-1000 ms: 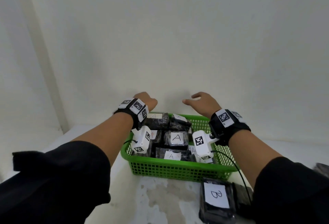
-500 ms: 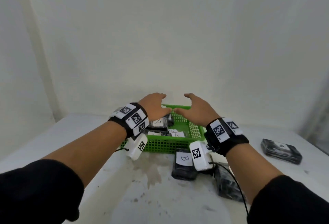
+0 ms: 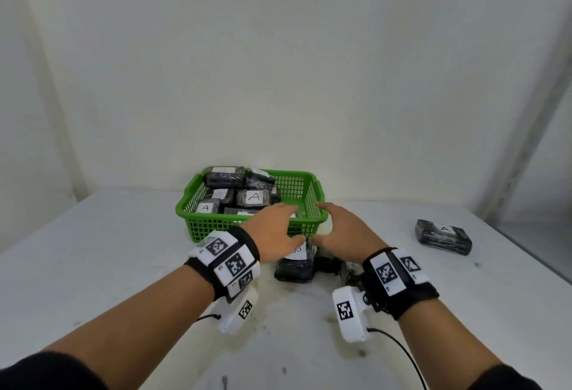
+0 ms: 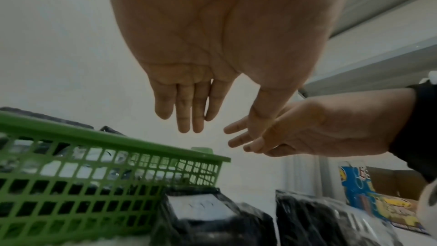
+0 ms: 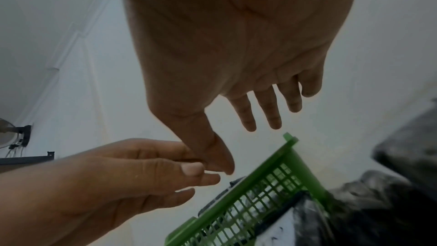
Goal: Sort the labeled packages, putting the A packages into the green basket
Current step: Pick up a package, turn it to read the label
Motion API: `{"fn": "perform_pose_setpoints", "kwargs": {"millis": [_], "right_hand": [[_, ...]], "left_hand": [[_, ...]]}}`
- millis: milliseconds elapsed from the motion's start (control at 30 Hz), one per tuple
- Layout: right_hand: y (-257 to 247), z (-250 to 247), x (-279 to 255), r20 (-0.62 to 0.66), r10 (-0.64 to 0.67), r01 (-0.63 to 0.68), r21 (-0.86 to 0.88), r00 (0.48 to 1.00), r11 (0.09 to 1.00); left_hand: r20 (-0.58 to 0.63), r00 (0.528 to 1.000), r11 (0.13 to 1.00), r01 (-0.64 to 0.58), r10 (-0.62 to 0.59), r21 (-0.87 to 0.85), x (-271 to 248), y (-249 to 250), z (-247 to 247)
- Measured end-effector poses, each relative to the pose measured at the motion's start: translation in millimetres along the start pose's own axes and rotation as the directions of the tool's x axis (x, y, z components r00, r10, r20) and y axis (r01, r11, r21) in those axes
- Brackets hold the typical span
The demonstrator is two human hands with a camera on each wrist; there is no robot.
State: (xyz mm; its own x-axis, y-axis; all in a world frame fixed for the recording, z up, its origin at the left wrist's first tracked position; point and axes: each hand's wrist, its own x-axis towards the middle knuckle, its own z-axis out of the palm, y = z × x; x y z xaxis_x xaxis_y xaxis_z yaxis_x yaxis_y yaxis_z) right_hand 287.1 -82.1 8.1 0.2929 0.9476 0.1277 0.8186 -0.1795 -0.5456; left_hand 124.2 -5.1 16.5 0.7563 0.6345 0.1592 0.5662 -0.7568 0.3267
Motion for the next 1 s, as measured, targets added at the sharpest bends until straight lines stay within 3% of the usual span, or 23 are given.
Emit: {"fn": "perform_pose_setpoints", "kwargs": {"millis": [400, 533, 767, 867, 1000], "right_hand": [[31, 29, 4, 0.1, 0.049, -0.031, -0.17, 0.994, 0.985], [30, 36, 11, 0.095, 0.044, -0.026, -0.182, 0.995, 0.983], [32, 36, 18, 0.083, 0.007, -0.004, -0.041, 0.997, 0.999], [33, 37, 20, 0.081, -0.009, 0.009, 0.006, 0.997, 1.0], [32, 37, 17, 0.146, -0.004, -0.013, 0.114, 0.989, 0.993]], "left_hand": [[0.116, 0.957, 0.952, 0.24, -0.265, 0.19, 14, 14, 44], [0.128, 0.94, 0.94, 0.29, -0.315, 0.179, 20, 12, 49], [0.162, 0.909, 0.909, 0.402, -0.383, -0.107, 15, -3, 46], [0.213, 0.916, 0.897, 0.384, -0.34, -0.22, 12, -16, 41], [0.182, 0.93, 0.84, 0.367, -0.319, -0.4, 7, -32, 36]]}}
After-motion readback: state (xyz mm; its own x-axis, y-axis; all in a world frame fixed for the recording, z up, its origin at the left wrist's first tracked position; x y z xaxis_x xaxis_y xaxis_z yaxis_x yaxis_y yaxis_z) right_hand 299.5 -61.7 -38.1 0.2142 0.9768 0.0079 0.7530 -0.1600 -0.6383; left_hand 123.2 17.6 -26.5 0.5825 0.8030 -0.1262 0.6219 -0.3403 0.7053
